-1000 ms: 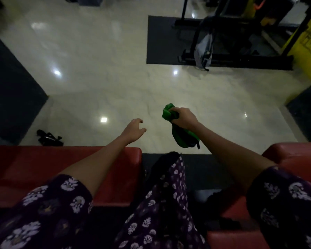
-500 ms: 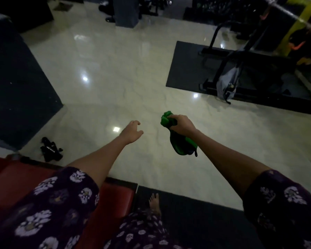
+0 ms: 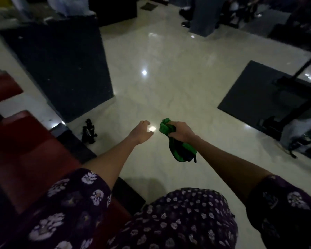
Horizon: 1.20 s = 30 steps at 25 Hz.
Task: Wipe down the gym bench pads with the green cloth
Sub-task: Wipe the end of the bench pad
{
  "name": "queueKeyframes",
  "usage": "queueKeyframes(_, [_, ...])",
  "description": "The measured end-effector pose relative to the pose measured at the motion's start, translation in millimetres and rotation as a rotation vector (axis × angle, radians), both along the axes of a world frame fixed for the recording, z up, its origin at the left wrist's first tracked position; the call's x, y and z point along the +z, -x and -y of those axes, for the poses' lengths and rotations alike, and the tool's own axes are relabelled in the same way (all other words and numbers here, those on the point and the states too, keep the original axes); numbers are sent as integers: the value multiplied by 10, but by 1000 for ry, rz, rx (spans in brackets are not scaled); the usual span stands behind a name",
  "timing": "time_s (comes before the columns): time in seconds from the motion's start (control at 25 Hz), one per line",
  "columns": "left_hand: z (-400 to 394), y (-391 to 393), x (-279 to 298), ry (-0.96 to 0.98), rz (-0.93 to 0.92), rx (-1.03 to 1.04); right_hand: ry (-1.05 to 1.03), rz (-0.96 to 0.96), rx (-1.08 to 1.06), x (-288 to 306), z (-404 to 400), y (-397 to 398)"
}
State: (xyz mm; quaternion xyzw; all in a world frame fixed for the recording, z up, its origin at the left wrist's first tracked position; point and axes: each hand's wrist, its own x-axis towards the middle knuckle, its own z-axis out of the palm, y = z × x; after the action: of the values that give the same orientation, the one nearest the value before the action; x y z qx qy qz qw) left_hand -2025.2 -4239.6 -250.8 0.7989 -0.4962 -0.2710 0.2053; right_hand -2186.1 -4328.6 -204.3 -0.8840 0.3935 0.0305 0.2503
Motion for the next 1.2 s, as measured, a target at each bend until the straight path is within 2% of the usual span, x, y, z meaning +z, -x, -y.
queueKeyframes(0.12, [-141, -254, -91, -3, -3, 173, -43, -20, 156, -123, 63, -509])
queueKeyframes(0.36, [-910, -502, -209, -12, -72, 676, -123, 16, 585, -324, -46, -1353])
queueKeyframes(0.48, [-1286, -214, -271, -56, -81, 931, -208, 68, 711, -384, -165, -1464])
queueKeyframes(0.68, [-1605, 647, -646, -176, -160, 1205, -396, -62, 847, -823, -343, -1395])
queueKeyframes(0.84, [-1592, 1132, -1009, -249, -219, 1266, -484, -115, 835, -1285, -475, -1119])
queueKeyframes(0.96, [-1580, 1294, -1391, -312, -254, 1208, -559, -129, 754, -1770, -570, -795])
queueKeyframes(1.12, [-1738, 1474, -2134, -439, -112, 1052, -714, -134, 562, -2619, -803, -349])
queueKeyframes(1.2, [-1881, 1553, -2588, -432, -51, 1066, -811, -102, 499, -3136, -983, -129])
